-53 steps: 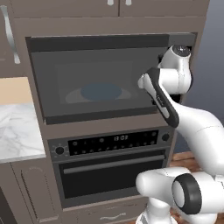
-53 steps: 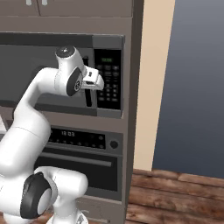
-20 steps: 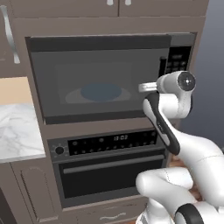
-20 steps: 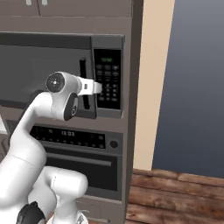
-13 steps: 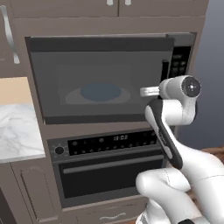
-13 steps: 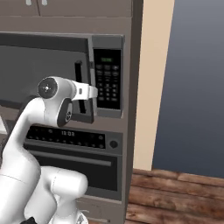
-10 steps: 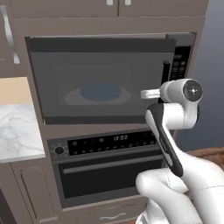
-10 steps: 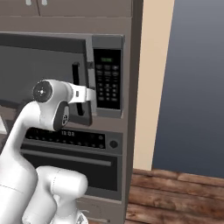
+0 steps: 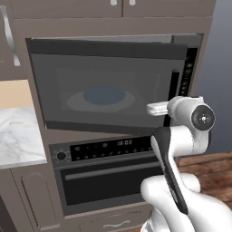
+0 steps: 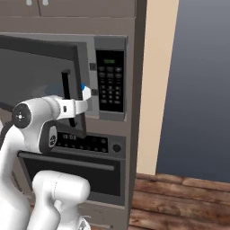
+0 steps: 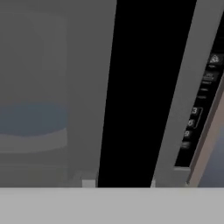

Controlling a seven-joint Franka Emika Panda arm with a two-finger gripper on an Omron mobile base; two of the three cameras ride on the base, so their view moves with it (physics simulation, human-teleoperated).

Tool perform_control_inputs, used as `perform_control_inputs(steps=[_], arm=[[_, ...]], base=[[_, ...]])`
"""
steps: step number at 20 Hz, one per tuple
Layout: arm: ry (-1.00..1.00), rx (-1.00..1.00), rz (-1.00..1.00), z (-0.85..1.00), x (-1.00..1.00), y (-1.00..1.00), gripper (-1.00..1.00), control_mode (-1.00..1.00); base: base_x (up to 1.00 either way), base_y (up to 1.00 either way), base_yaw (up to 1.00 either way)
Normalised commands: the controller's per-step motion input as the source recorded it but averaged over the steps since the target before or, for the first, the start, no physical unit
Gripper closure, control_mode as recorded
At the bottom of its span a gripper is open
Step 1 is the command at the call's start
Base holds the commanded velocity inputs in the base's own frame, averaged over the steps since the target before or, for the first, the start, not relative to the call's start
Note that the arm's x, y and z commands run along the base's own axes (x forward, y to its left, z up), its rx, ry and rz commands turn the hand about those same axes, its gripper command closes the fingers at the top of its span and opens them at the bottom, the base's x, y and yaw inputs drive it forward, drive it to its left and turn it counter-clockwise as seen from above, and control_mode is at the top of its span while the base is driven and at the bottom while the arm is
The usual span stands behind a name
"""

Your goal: Pick the sweet potato from the counter and place it in the microwave. Then turn on the microwave.

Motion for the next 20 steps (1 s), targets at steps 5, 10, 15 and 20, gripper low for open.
perform_control_inputs(steps=[5, 10, 15, 20], arm=[[-0.22, -0.13, 0.0, 0.03, -0.5, 0.19, 1.0, -1.0], [-0.09, -0.11, -0.04, 0.09, -0.4, 0.24, 1.0, -1.0], [-0.07, -0.08, -0.06, 0.07, -0.41, 0.29, 1.0, -1.0], [-0.13, -0.08, -0.09, 0.02, -0.37, 0.34, 1.0, -1.0]], base=[[0.0, 0.0, 0.0], [0.0, 0.0, 0.0], [0.0, 0.0, 0.0], [0.0, 0.0, 0.0]])
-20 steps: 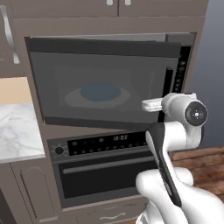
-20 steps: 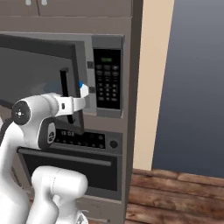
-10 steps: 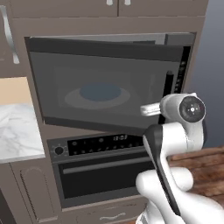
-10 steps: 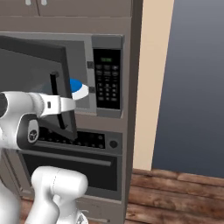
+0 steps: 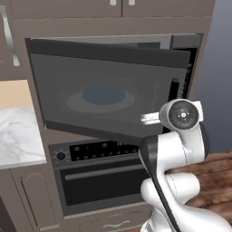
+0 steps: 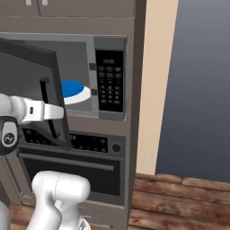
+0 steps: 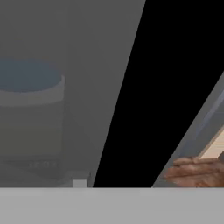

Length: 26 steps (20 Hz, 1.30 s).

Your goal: Pick the sweet potato from the counter and place it in the microwave. Then turn on the microwave.

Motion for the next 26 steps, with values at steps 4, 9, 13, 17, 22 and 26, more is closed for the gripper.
perform_control_inputs(steps=[4, 9, 13, 17, 22, 26], arm=[[-0.16, -0.09, -0.12, 0.03, -0.3, 0.38, 1.0, -1.0], [-0.19, -0.1, -0.13, 0.02, -0.31, 0.41, 1.0, -1.0], [-0.15, -0.1, -0.13, 0.02, -0.3, 0.41, 1.0, -1.0], [-0.1, -0.1, -0.15, 0.06, -0.17, 0.38, 1.0, -1.0], [-0.07, -0.11, -0.13, 0.04, -0.15, 0.43, 1.0, -1.0], [-0.09, -0.12, -0.1, 0.06, -0.12, 0.41, 1.0, -1.0]], base=[[0.0, 0.0, 0.0], [0.0, 0.0, 0.0], [0.0, 0.0, 0.0], [0.0, 0.0, 0.0], [0.0, 0.0, 0.0], [0.0, 0.0, 0.0]])
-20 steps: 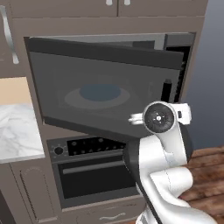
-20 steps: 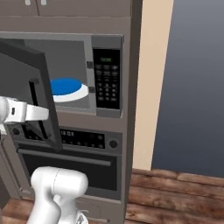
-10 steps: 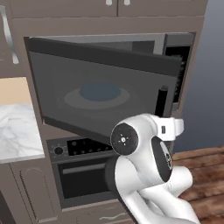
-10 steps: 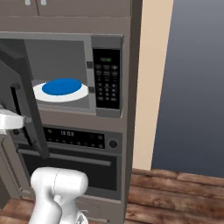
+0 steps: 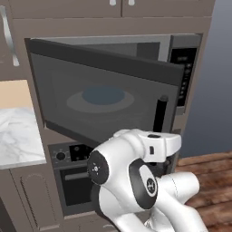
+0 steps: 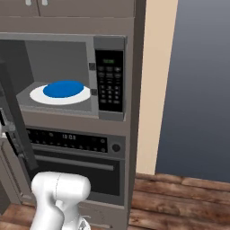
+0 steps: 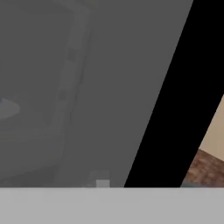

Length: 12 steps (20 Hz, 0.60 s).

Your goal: Pick the sweet potato from the counter and place it in the microwave. Then turn on the microwave.

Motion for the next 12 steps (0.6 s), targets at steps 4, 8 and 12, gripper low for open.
perform_control_inputs(steps=[4, 8, 12], arm=[[-0.08, -0.11, -0.1, 0.08, -0.07, 0.41, 1.0, -1.0], [-0.06, -0.11, -0.1, 0.08, -0.03, 0.43, 1.0, -1.0], [-0.03, -0.11, -0.11, 0.08, 0.0, 0.41, 1.0, -1.0]], base=[[0.0, 0.0, 0.0], [0.0, 0.0, 0.0], [0.0, 0.0, 0.0]])
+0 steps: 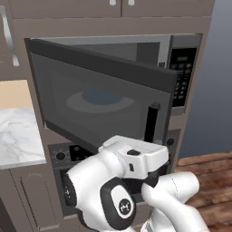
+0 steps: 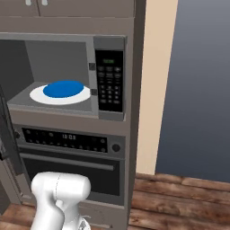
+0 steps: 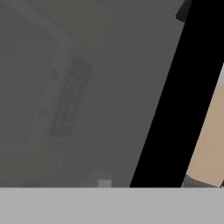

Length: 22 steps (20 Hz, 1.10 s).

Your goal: Pick the sweet potato from the counter and place it in the microwave. Then turn on the microwave.

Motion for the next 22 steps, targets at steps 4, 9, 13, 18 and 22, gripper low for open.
perform_control_inputs(steps=[4, 9, 13, 18, 22], arm=[[-0.01, -0.11, -0.12, 0.09, 0.01, 0.43, 1.0, -1.0], [0.0, -0.11, -0.09, 0.1, 0.05, 0.41, 1.0, -1.0], [0.0, -0.06, -0.05, 0.1, 0.08, 0.35, 1.0, -1.0], [0.0, -0.03, 0.0, 0.08, 0.1, 0.34, 1.0, -1.0], [-0.02, 0.0, 0.0, 0.05, 0.13, 0.25, 1.0, -1.0]], base=[[0.0, 0.0, 0.0], [0.0, 0.0, 0.0], [0.0, 0.0, 0.0], [0.0, 0.0, 0.0], [0.0, 0.0, 0.0]])
